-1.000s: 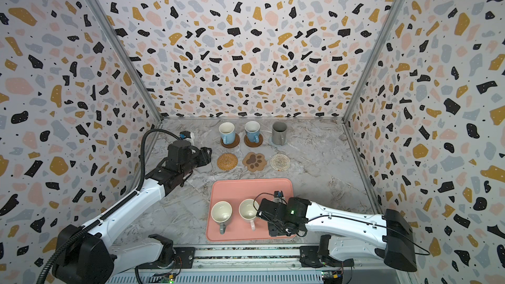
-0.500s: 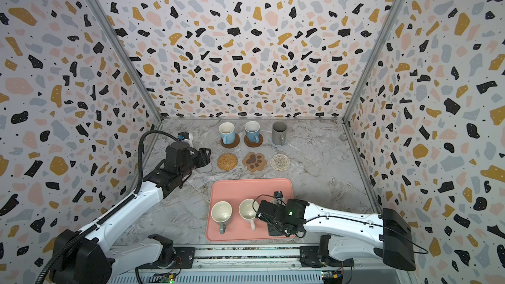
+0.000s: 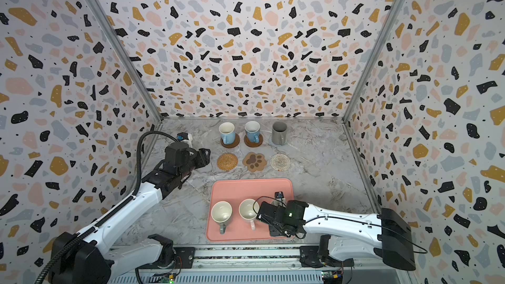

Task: Place cups on coasters
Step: Pick up the cup from the tray.

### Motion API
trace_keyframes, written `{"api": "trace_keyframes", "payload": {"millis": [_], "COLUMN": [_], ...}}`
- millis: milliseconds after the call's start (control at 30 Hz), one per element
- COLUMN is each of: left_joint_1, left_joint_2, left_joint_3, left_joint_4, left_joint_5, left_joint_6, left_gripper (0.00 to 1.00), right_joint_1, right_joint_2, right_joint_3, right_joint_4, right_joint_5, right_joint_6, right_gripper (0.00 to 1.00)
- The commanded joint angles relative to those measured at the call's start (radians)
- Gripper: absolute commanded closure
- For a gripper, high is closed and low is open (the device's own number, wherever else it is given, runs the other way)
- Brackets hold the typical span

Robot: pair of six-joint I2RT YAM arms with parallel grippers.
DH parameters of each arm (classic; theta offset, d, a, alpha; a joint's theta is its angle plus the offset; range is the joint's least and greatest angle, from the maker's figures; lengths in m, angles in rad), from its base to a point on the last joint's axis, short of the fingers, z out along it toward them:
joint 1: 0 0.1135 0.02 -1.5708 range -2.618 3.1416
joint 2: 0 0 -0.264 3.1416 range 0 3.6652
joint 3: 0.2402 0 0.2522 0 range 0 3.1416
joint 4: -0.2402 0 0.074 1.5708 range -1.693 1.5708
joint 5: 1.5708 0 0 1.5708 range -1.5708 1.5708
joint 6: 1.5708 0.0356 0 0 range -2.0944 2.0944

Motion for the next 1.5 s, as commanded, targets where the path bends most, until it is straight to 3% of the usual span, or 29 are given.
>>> {"api": "trace_keyframes", "payload": {"millis": [0,933,1467], "left_joint_1": [0.001,0.0,0.001], "left_joint_2": [-0.017,-0.077,-0.081], "left_joint_3": [-0.013,-0.01,-0.004], "left_joint_4": [0.005,-0.023,-0.032], "left_joint_5": [0.009,-0.003,-0.009], "left_joint_6": [-0.005,-0.003,0.003], "left_gripper": [0.36,0.36,0.35], "right_joint_1": [-0.009,-0.113,-0.345], "right_joint_2": [-0.004,0.022,0.098], "right_joint_3": [0.01,0.1,0.237], "right_joint_4": [-0.027,-0.013,0.026], "right_joint_5": [0.029,0.061,0.055], "right_joint_6": [-0.016,-0.162,-0.448], "right_gripper": [0.84,0.86,0.86]}}
